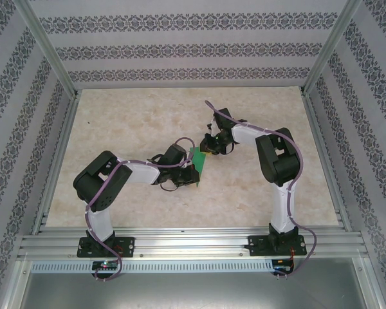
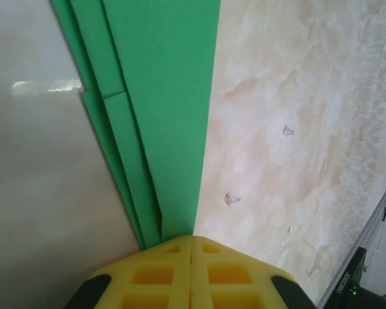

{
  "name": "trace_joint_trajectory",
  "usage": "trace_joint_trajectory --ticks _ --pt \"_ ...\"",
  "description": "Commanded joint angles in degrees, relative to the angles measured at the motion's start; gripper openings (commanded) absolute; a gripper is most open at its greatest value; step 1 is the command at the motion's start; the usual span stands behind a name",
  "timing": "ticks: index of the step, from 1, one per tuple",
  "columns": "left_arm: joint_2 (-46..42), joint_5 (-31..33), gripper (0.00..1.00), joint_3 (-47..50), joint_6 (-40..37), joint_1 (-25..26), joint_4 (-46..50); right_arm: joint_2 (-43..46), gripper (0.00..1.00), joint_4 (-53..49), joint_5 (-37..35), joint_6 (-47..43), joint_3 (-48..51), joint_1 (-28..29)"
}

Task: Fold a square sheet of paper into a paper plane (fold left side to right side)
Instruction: Fold the wing for the fifth time at the center of the table.

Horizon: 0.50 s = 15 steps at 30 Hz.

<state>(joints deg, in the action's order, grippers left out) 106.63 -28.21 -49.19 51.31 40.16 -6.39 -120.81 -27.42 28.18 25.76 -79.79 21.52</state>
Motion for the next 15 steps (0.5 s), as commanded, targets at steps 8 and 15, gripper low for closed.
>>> trace_joint_trajectory --ticks 8,15 --pt "3.8 -0.7 0.08 2.5 -1.0 1.0 9.1 -2.7 0.26 8.4 -13.5 2.5 -0.2 -4.1" --pt "3.9 -0.7 0.07 2.4 -1.0 1.0 9.0 -2.1 0.44 10.8 -13.8 4.6 1.2 -4.4"
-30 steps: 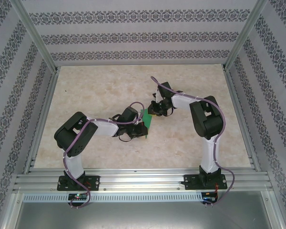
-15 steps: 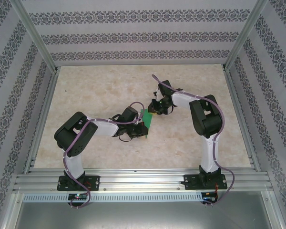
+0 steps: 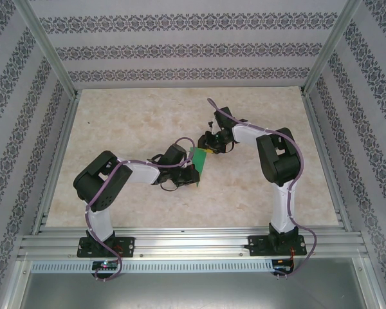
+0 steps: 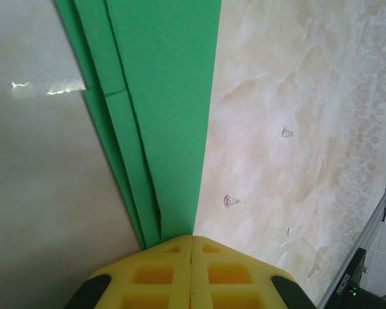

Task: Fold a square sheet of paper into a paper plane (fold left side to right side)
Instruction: Fold the wing for the fifth time at the center of the table.

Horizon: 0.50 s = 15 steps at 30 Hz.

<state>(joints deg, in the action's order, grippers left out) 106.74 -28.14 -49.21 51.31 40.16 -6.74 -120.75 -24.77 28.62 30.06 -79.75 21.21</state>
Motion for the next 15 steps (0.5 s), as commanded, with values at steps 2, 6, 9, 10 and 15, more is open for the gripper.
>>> trace_joint_trajectory --ticks 2,6,9,10,15 --pt "3.7 -0.8 0.08 2.5 -1.0 0.9 9.4 -1.9 0.47 8.7 -14.8 0.7 1.7 -4.2" --pt "3.7 -0.8 0.08 2.5 -1.0 1.0 9.4 -0.9 0.54 11.4 -14.4 2.2 3.8 -4.8" --pt "3.8 -0.8 0.07 2.5 -1.0 1.0 9.4 -0.4 0.59 13.6 -13.8 3.1 5.3 -5.3" --pt "3.8 -0.8 0.07 2.5 -1.1 1.0 9.5 -0.1 0.61 14.4 -13.5 3.2 5.8 -5.4" --pt "3.8 -0.8 0.07 2.5 -1.0 1.0 9.5 2.0 0.69 18.4 -12.3 4.1 8.7 -6.0"
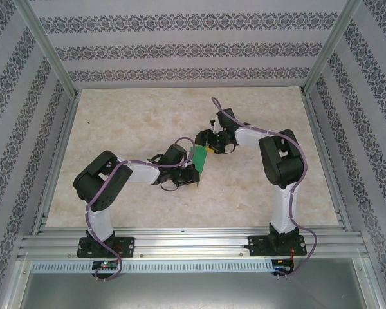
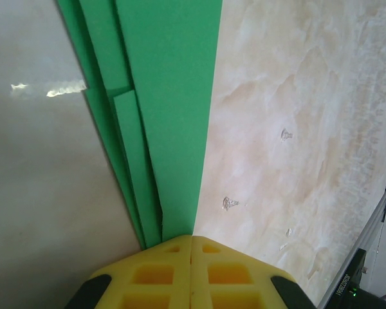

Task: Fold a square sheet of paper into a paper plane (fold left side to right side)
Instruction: Fold the wing for the fifth time at the center of the table.

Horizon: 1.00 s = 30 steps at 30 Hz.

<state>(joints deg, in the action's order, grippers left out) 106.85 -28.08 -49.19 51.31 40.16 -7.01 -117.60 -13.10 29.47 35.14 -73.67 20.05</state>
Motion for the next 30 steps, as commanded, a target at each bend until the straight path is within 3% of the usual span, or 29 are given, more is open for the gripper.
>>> trace_joint_trajectory --ticks 1,9,17,20,30 --pt "3.7 -0.8 0.07 2.4 -1.0 1.0 9.8 -0.4 0.69 7.3 -13.0 -1.0 3.1 -4.9" --pt "3.1 -0.7 0.07 2.4 -1.1 1.1 9.5 6.6 0.69 9.7 -11.0 -1.9 8.5 -5.0" --pt "2.7 -0.7 0.07 2.1 -1.6 1.2 9.5 14.9 0.42 11.2 -4.5 -0.2 17.1 -0.2" --pt "2.7 -0.6 0.07 1.9 -1.6 1.2 9.7 16.7 0.38 12.4 -4.2 1.3 19.9 2.1" --pt "2.4 -1.0 0.07 1.0 -3.0 1.7 11.8 9.1 0.32 14.6 -2.7 4.3 17.5 6.6"
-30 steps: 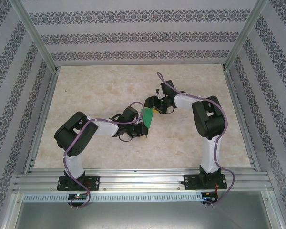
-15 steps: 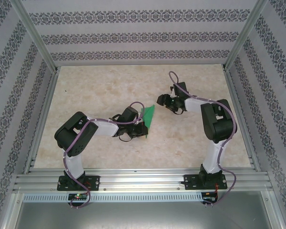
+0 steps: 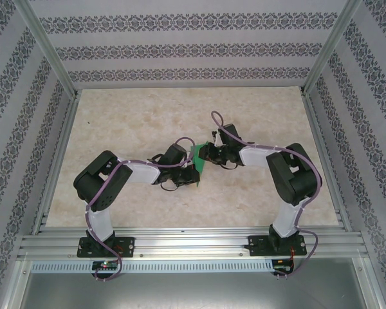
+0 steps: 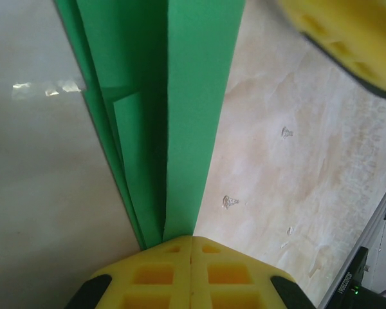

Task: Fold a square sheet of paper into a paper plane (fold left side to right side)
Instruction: Fold the wing for the fifth time at the center of the table.

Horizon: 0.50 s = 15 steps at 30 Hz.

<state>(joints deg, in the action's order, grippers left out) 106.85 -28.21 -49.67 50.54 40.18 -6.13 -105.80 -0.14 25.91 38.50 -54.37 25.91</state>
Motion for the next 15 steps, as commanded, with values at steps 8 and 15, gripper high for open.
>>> trace_joint_trajectory --ticks 8,15 --pt "1.2 -1.7 0.06 1.2 -5.7 2.6 16.7 -7.0 0.3 -5.1 -2.5 -1.6 -5.5 1.1" --pt "-1.7 -2.0 0.06 2.7 -7.9 3.8 21.4 -7.8 0.31 -7.2 -3.7 -2.0 -6.3 1.0"
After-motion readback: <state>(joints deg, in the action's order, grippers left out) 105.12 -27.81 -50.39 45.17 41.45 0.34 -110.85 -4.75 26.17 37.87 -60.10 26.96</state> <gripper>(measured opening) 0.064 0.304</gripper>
